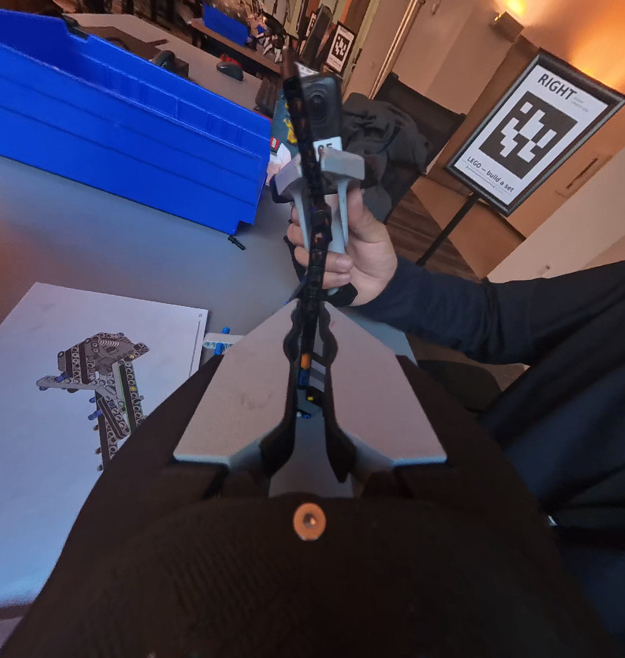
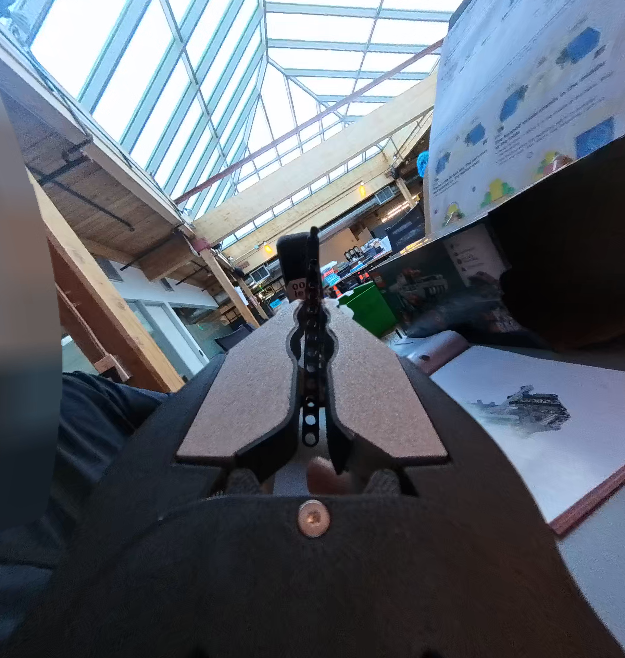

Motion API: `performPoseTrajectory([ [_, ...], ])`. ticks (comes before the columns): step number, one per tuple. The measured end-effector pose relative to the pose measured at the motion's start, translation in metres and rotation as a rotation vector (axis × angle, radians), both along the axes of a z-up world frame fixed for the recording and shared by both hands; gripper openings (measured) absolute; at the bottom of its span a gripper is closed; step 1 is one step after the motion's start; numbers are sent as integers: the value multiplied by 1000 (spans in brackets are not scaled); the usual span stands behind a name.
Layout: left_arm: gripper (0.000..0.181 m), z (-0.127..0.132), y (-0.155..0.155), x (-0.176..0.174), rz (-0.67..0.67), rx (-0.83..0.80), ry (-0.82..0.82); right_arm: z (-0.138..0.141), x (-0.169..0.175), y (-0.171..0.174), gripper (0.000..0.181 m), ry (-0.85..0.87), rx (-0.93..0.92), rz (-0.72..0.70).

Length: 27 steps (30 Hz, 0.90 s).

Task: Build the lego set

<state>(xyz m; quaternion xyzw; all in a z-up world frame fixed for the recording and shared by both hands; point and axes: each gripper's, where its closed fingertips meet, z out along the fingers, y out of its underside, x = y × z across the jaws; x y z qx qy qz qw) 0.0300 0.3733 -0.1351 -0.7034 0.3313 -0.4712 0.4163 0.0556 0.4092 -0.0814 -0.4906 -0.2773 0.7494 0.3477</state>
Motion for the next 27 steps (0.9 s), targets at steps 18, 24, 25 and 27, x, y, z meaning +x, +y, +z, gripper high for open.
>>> performPoseTrajectory([
  [18, 30, -10, 21, -8, 44, -53, 37, -7, -3, 2, 4, -45, 18, -1],
  [24, 33, -19, 32, -16, 69, -90, 46, -9, -5, 3, 4, -57, 19, -4],
  [25, 33, -21, 34, -18, 72, -99, 41, -9, -4, 3, 4, -56, 18, -4],
  [27, 31, -22, 37, -21, 78, -109, 19, -10, -4, 4, 4, -57, 16, -6],
])
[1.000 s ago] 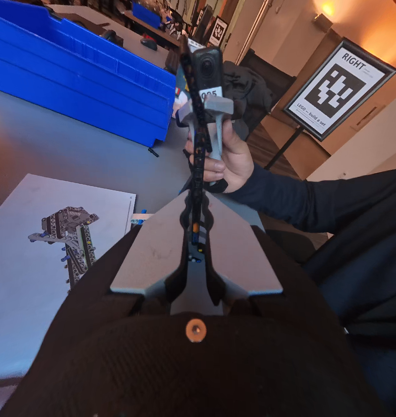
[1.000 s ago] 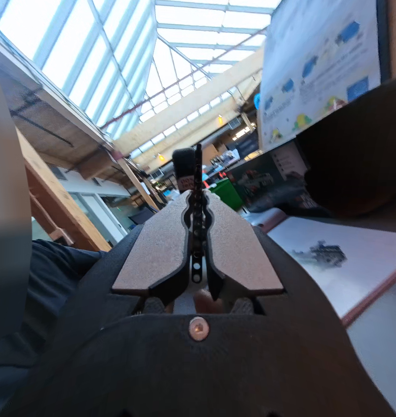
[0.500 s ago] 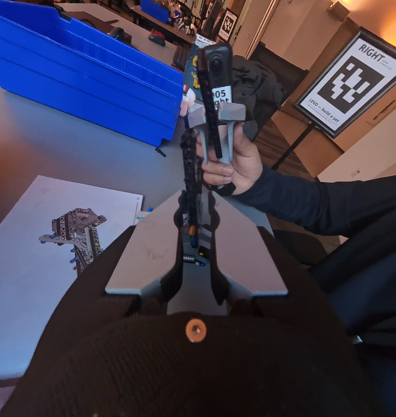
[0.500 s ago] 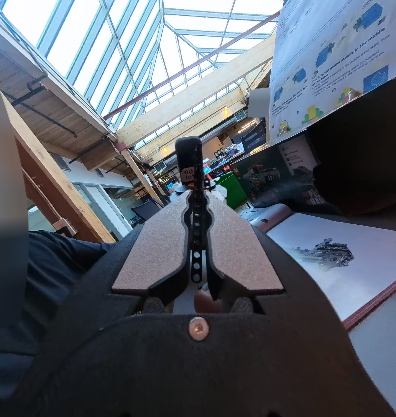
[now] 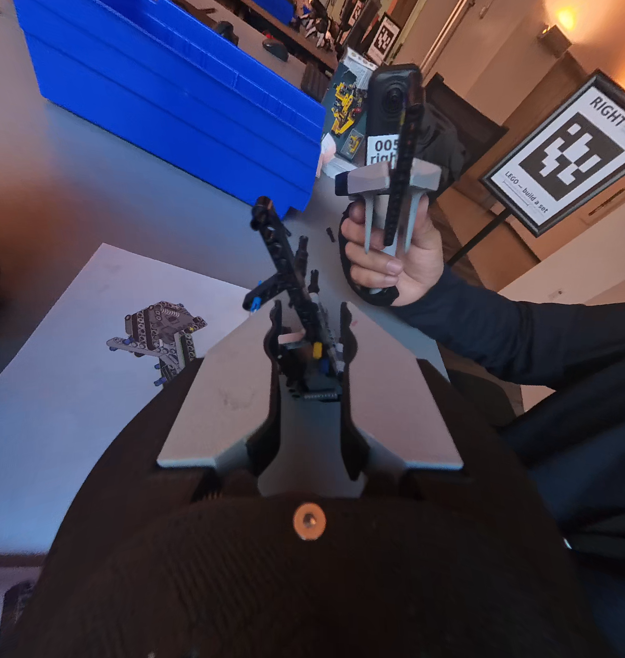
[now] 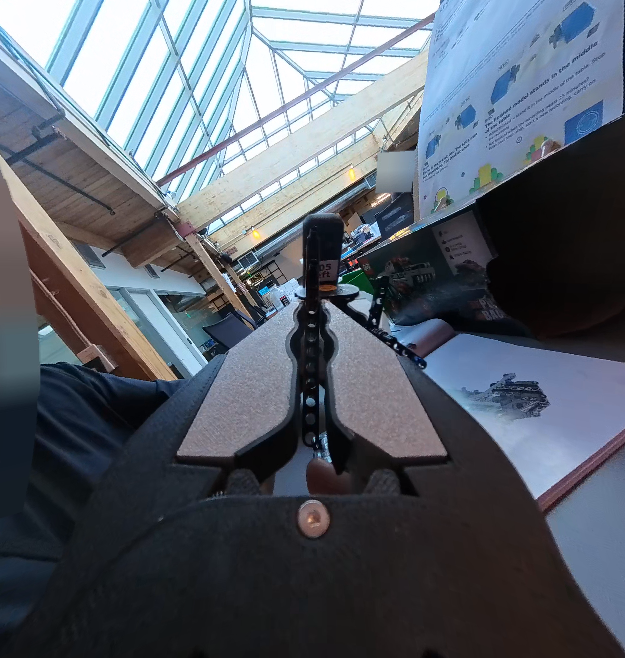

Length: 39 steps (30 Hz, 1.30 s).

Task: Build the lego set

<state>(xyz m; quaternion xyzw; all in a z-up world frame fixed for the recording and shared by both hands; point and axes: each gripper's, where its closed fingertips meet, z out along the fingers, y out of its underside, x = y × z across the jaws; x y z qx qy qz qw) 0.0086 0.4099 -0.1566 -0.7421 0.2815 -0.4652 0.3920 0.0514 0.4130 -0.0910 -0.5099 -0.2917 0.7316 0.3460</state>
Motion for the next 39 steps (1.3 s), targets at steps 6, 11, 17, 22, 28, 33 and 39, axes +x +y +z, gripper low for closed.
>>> performPoseTrajectory([
  [6, 39, -5, 2, -7, 14, -32, 3, 1, 1, 0, 4, 3, 1, -1],
  [11, 52, 19, -2, -28, 46, -4, -56, 4, 4, 1, 4, 23, -3, -5],
  [17, 41, 53, -7, -44, 151, 139, 38, 10, 1, -12, 4, 41, 29, 56],
  [22, 45, 71, -34, 5, 15, 140, 111, 11, -7, -28, 4, -6, 146, 61],
  [28, 7, 90, -36, 35, -60, 136, 57, 13, -13, -49, 4, -34, 249, 70],
  [33, 6, 89, -39, 45, -125, 141, 140, 9, -9, -51, 4, -73, 279, 89],
  [39, 5, 81, -38, 58, -252, 126, 345, -1, -12, -52, 5, -278, 474, 82],
])
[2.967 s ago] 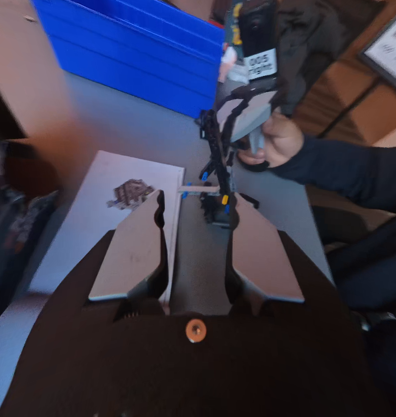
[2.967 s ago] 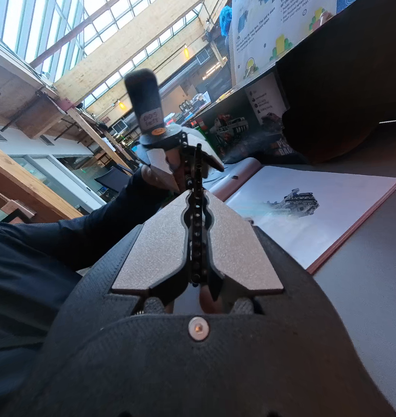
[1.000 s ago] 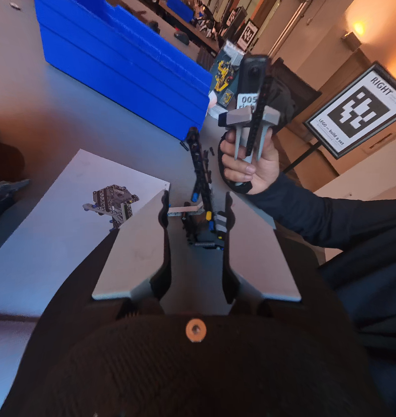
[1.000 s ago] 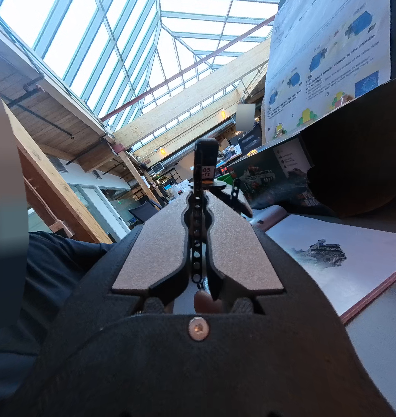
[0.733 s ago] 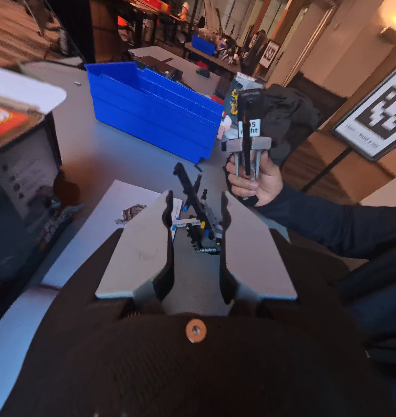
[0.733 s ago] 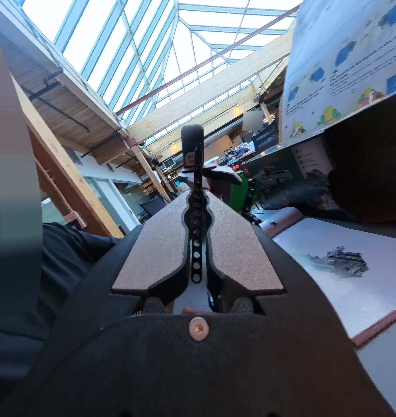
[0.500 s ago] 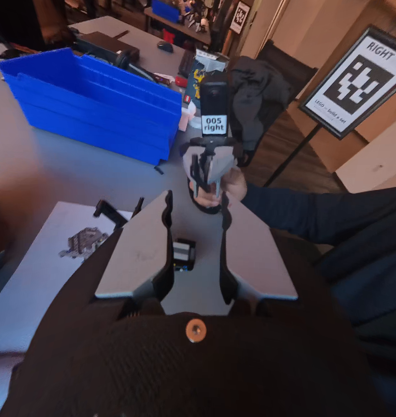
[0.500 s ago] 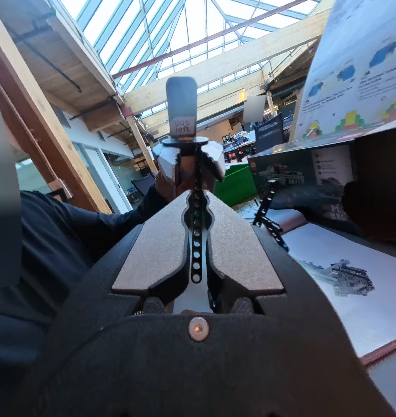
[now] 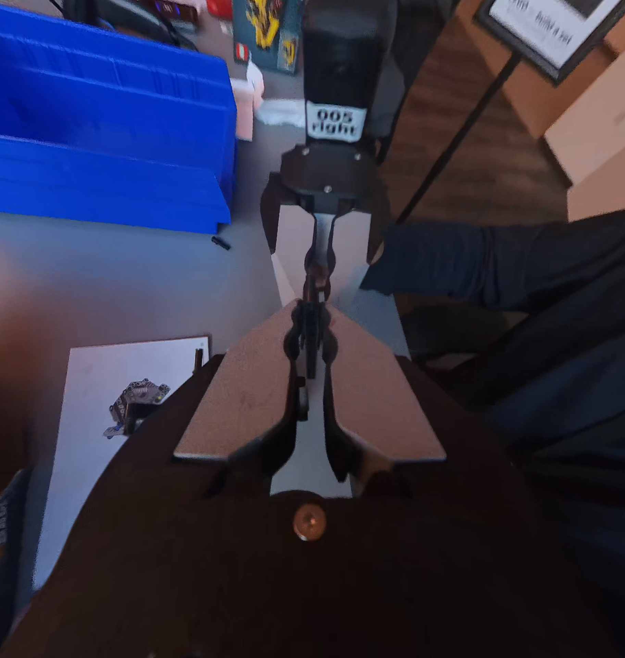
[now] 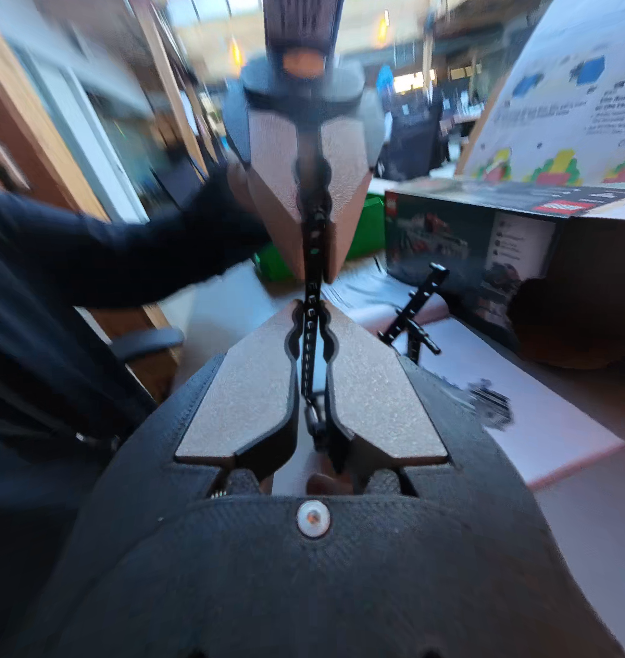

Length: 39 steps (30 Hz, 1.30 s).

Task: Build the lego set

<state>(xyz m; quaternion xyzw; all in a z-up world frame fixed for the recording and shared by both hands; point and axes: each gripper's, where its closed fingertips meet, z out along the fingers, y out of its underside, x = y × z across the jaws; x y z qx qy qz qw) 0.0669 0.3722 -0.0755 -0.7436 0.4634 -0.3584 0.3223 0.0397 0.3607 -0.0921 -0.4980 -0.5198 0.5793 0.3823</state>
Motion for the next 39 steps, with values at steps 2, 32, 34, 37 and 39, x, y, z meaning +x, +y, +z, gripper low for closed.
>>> performPoseTrajectory([
  [2, 6, -3, 6, 3, -4, 21, 50, -2, 0, 6, 6, -47, 46, -33],
  [32, 35, -36, 36, -81, 405, 38, -95, -38, 7, 77, 4, -127, -344, 27],
  [34, 38, -48, 39, -79, 395, -25, -140, -41, 3, 77, 4, -134, -368, 48],
  [37, 36, -56, 44, -72, 353, -92, -235, -48, -2, 75, 4, -172, -377, 56],
  [39, 36, -62, 46, -69, 328, -122, -253, -48, -4, 74, 4, -170, -408, 75],
])
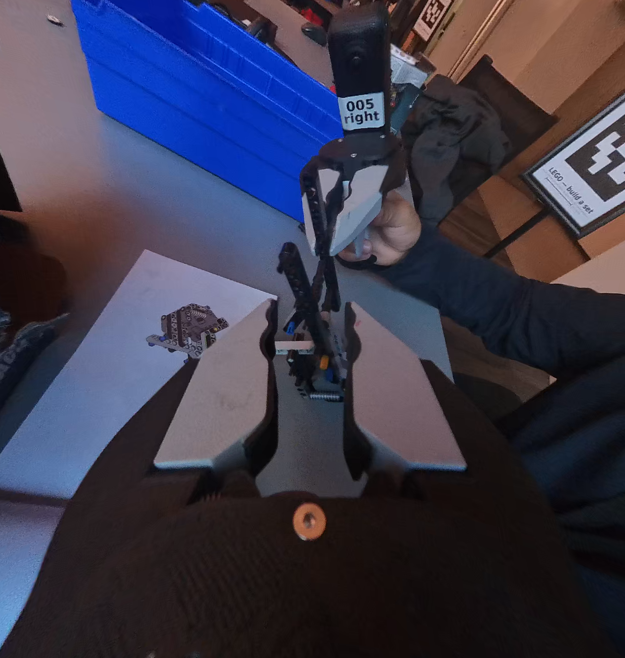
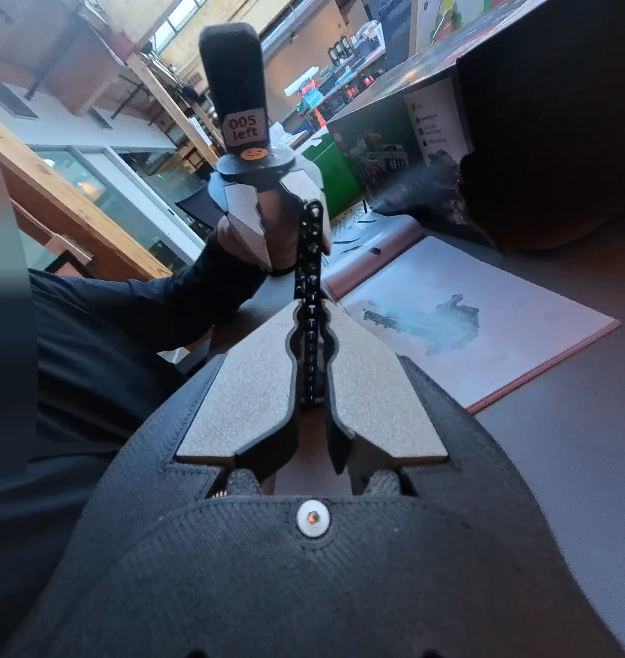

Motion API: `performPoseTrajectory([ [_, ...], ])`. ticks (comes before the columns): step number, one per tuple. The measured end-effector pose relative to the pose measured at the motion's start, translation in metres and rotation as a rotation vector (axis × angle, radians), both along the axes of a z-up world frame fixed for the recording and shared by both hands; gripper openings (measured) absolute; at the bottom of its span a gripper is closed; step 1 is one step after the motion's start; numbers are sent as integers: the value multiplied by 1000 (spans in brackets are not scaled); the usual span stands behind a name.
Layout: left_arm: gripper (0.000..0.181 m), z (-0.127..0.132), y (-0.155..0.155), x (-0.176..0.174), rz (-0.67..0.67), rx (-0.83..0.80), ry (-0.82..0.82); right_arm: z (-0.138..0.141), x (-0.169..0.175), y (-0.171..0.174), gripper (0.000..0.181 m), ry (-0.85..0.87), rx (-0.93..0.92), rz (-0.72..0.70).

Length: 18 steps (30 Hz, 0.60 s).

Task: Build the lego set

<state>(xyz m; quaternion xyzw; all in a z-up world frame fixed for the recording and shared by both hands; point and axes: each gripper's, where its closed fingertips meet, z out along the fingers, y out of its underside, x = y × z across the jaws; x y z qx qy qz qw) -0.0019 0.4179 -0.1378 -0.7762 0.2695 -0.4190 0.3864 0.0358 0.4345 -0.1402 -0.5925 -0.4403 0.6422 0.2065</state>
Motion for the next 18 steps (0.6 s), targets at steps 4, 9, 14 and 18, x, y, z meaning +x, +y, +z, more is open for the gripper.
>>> performPoseTrajectory([
  [4, 34, -9, 3, 4, -25, 17, 26, 2, -1, -3, 4, 23, -58, 25],
  [9, 27, -7, -4, 19, -105, 43, 3, 3, -2, -5, 4, 32, -68, 37],
  [14, 16, -3, -4, 23, -115, 36, -56, 5, -3, -8, 5, 43, -65, 37],
  [18, 9, -4, -6, 21, -121, 41, -62, 4, -2, -12, 4, 45, -34, 51],
])
